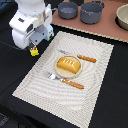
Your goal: Place the bread, butter, and milk from the table onto the serving area.
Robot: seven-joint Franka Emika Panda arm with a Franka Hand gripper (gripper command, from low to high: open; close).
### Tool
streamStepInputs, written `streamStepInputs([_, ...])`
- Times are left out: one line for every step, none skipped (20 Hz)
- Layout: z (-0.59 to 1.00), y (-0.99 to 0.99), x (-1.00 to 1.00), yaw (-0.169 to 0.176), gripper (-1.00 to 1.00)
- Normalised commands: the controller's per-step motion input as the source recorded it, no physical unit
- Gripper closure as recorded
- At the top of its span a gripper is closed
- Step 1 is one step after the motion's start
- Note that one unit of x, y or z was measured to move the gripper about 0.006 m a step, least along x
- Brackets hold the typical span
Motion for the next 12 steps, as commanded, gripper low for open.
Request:
streamStepInputs([-0.33,0.0,-0.56,-0.131,-1.0])
streamStepInputs([-0.33,0.0,-0.55,-0.134,-1.0])
streamStepInputs([-0.33,0.0,-0.53,-0.138,-1.0])
streamStepInputs([-0.27,0.0,-0.47,-0.162,-1.0])
streamStepInputs([-0.16,0.0,-0.43,-0.188,-1.0])
streamStepInputs([-0.09,0.02,-0.32,-0.21,-1.0])
streamStepInputs([-0.1,0.05,-0.3,-0.215,-1.0])
streamStepInputs([-0.12,0.01,-0.33,-0.196,-1.0])
streamStepInputs([-0.19,0.02,-0.35,-0.17,-1.0])
streamStepInputs([-0.24,0.0,-0.38,-0.128,-1.0])
streamStepInputs([-0.26,0.0,-0.39,-0.099,-1.0])
streamStepInputs([-0.27,0.0,-0.31,-0.077,-1.0])
